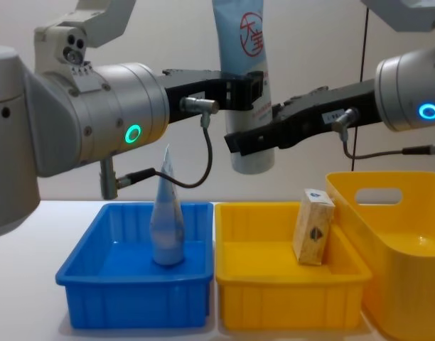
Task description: Bimanual collaborative sorting of washing and personal care products
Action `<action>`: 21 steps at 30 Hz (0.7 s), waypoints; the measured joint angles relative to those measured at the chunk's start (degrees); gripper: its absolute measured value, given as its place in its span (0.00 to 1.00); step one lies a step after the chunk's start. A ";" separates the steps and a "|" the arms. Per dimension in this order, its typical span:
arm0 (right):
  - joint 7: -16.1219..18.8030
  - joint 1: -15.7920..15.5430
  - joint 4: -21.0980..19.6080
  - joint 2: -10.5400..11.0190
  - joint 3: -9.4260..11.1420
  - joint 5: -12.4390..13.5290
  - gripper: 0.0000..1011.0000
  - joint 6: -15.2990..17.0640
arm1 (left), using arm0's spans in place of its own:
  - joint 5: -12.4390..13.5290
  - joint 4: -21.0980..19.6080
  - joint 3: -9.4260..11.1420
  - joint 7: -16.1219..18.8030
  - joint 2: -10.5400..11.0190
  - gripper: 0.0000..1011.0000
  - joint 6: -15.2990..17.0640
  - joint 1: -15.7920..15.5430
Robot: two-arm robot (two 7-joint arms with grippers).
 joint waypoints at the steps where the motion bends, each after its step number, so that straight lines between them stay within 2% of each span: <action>1: -0.03 0.06 0.03 -0.05 -0.05 0.01 0.90 0.02 | -0.01 0.01 0.00 -0.01 0.00 0.26 -0.01 -0.01; 4: -0.08 0.13 0.08 -0.10 -0.12 0.03 0.85 0.05 | -0.02 0.04 0.02 -0.04 0.01 0.26 -0.03 -0.02; 5: -0.10 0.15 0.11 -0.13 -0.17 0.04 0.80 0.07 | -0.03 0.08 0.03 -0.05 0.02 0.26 -0.06 -0.03; 13: -0.17 0.30 0.21 -0.25 -0.29 0.05 0.58 0.13 | -0.06 0.14 0.06 -0.07 0.05 0.26 -0.12 -0.06; 21: -0.24 0.35 0.26 -0.29 -0.35 0.05 0.47 0.16 | -0.06 0.19 0.09 -0.09 0.06 0.26 -0.14 -0.07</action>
